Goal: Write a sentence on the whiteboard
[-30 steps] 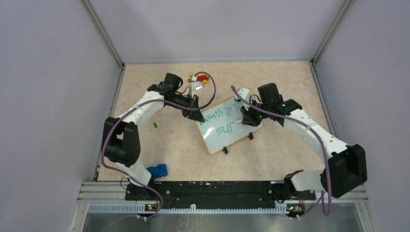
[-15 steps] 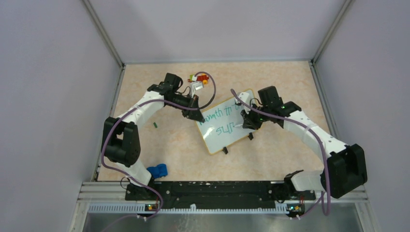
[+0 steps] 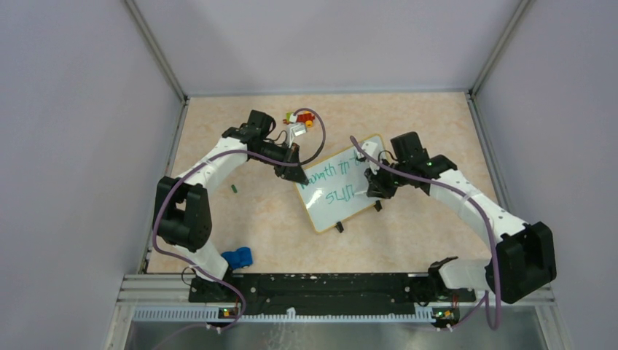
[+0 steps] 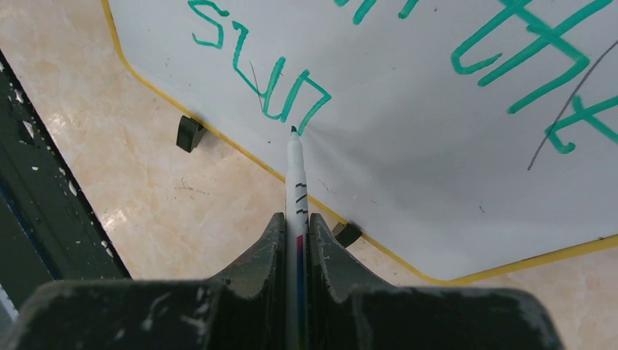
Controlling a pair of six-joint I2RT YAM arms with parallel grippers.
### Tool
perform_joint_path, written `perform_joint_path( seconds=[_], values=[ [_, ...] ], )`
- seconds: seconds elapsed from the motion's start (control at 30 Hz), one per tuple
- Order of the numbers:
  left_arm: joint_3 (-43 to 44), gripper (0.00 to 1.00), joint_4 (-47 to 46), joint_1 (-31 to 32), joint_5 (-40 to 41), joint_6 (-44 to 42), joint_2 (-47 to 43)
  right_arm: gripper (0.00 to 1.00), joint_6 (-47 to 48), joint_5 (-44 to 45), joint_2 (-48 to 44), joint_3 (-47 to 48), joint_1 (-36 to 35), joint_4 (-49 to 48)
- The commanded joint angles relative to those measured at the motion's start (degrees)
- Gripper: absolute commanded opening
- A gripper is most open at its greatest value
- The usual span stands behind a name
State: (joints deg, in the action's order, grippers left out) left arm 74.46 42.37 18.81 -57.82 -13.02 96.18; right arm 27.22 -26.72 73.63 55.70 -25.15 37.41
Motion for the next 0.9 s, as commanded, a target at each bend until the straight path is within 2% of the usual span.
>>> perform_joint_path(
  seconds=[0.0, 0.27, 0.87],
  values=[
    [1.0, 0.0, 0.8, 0.2, -0.6, -1.7, 0.2, 0.0, 0.0, -1.1, -2.7, 3.7, 0.9, -0.1],
    [0.9, 0.0, 0.8, 0.3, -0.5, -1.6, -0.2, 0.0, 0.0, 3.6, -2.4, 1.7, 1.5, -2.4],
    [0.8, 0.0, 0.3, 0.3, 0.1, -1.4, 0.0, 0.0, 0.8, 4.8, 0.2, 0.7, 1.8, -3.8]
  ],
)
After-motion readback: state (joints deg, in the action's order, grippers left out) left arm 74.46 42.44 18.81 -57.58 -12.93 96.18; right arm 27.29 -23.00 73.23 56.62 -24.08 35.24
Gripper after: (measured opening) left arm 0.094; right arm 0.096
